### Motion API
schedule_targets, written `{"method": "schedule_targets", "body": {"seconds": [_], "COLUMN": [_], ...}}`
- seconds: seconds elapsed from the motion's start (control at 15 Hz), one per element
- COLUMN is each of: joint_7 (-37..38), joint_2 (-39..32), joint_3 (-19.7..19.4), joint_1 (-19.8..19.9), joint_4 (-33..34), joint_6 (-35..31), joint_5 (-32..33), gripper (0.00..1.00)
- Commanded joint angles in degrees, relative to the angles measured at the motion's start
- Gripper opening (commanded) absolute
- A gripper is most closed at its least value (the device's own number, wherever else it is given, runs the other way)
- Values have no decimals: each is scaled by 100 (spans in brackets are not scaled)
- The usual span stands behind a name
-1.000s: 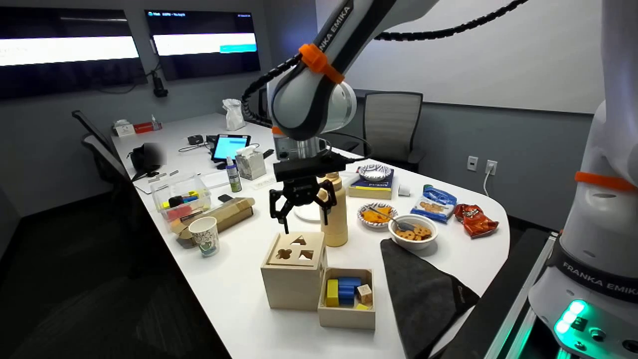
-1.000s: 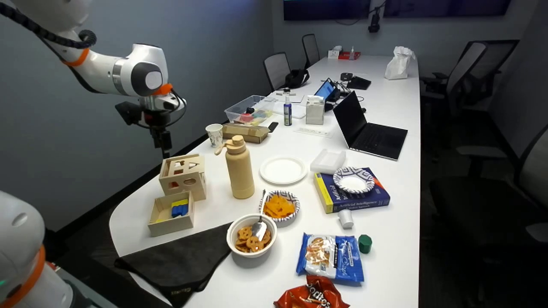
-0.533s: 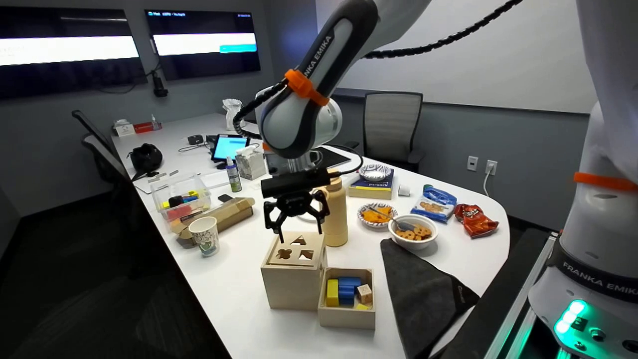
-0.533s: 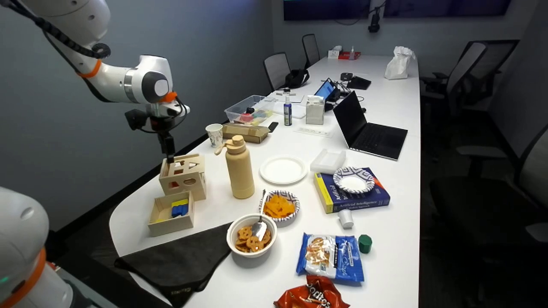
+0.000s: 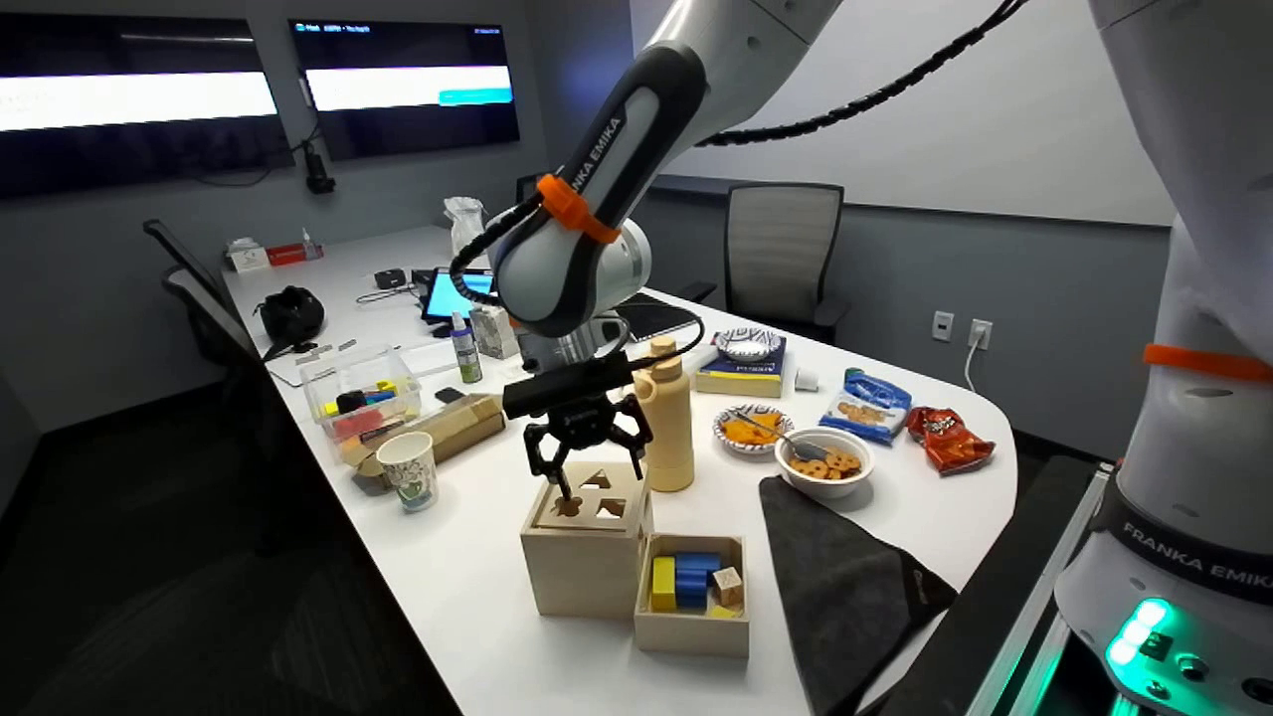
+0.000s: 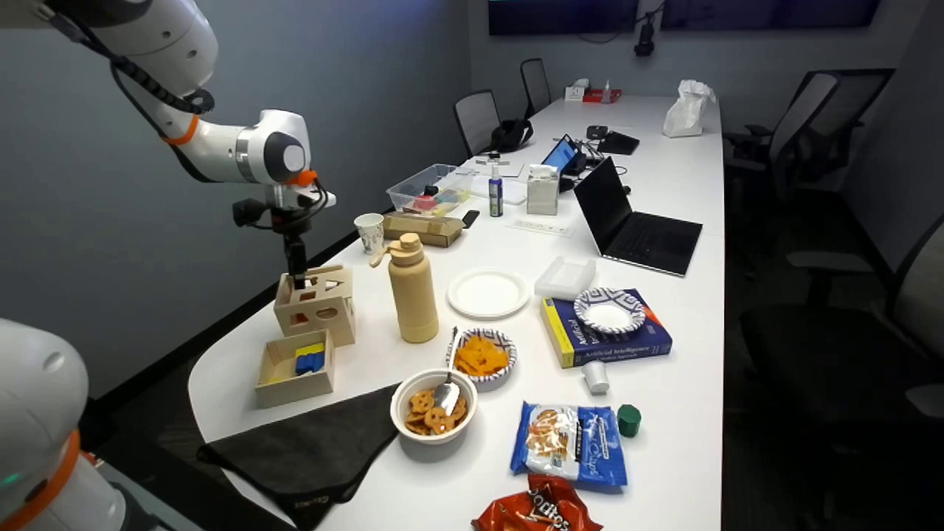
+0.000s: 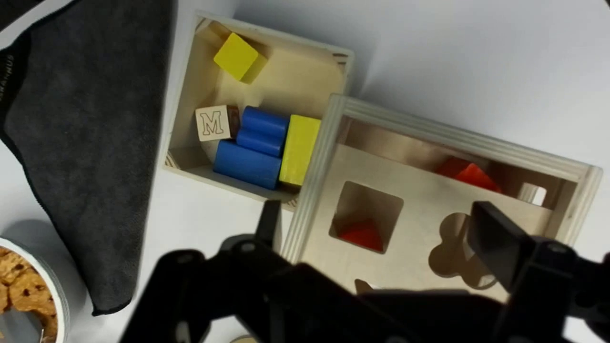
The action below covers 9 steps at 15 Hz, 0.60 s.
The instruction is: Open the wooden object
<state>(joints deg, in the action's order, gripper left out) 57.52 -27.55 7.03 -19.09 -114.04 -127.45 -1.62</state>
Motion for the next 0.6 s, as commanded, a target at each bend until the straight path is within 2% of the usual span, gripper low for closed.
{"method": "schedule_targets", "body": {"seconds": [0.0,0.53], "joint_7": [190,171], "joint_2": [-405,-838], "joint_3": [-100,-176], "joint_1": [-120,-136], "joint_4": [558,1076], "joint_6": [467,723], "joint_5": [62,33], "gripper": [100,100]}}
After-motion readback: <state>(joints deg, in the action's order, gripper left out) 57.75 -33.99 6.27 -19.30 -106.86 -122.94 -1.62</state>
